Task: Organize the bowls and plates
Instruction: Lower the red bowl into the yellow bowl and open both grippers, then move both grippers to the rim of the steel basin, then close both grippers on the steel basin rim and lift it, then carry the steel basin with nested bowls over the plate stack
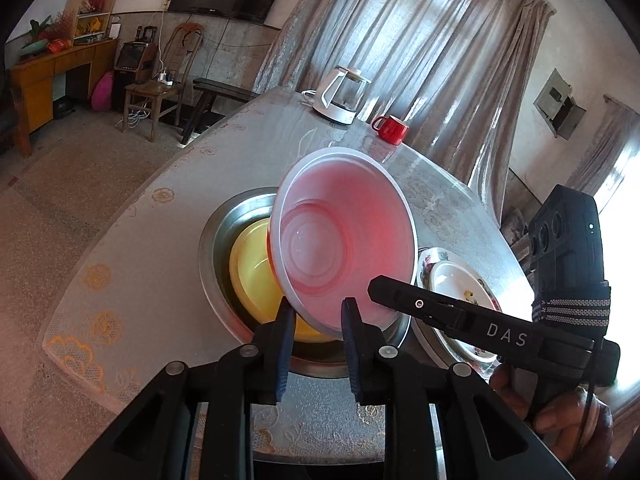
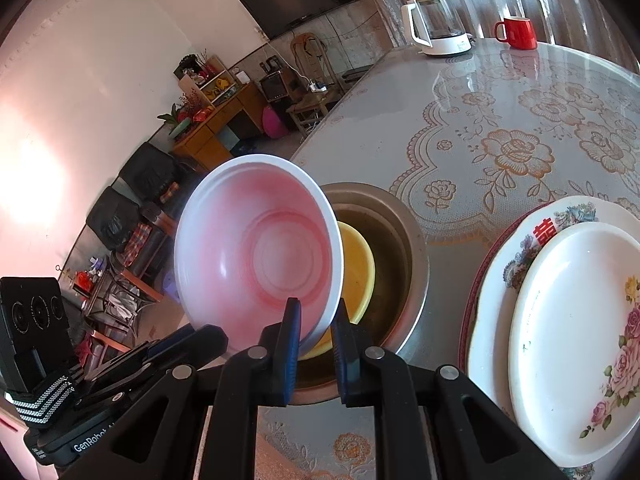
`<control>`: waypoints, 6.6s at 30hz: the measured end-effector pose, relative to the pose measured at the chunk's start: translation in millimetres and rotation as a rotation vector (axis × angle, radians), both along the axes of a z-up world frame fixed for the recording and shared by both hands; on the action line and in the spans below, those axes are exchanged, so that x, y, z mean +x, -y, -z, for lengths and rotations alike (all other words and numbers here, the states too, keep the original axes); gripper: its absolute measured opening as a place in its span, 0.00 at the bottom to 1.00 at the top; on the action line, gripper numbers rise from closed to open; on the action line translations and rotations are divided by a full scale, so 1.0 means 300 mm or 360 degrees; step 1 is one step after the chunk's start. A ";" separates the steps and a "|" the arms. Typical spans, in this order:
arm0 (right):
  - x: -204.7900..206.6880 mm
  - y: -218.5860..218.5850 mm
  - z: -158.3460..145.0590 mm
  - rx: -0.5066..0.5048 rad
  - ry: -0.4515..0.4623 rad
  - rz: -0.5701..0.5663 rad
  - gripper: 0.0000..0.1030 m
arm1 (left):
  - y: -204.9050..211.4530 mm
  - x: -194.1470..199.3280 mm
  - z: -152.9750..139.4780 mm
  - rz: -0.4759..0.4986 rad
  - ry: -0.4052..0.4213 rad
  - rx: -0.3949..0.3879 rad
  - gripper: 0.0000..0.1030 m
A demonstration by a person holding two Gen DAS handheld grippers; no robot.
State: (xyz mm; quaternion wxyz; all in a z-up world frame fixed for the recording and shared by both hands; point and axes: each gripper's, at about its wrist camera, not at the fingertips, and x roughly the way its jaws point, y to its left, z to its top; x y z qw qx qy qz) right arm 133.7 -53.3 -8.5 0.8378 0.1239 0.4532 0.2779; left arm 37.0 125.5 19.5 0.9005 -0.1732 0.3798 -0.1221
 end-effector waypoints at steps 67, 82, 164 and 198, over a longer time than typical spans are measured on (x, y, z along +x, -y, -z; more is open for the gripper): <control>0.071 -0.087 0.016 -0.0404 0.0102 -0.0020 0.23 | -0.159 0.004 0.065 -0.0279 0.0026 0.0012 0.74; 0.067 -0.108 0.029 -0.0518 0.0172 0.0029 0.15 | -0.191 0.011 0.115 -0.0310 -0.0072 0.0039 0.56; -0.144 0.615 -0.064 -0.0094 0.0162 0.0715 0.14 | 0.400 0.131 -0.049 0.0417 0.0106 -0.0034 0.20; -0.126 0.743 0.024 -0.0118 0.0096 0.0871 0.16 | 0.523 0.197 0.051 0.0496 0.0006 0.0070 0.22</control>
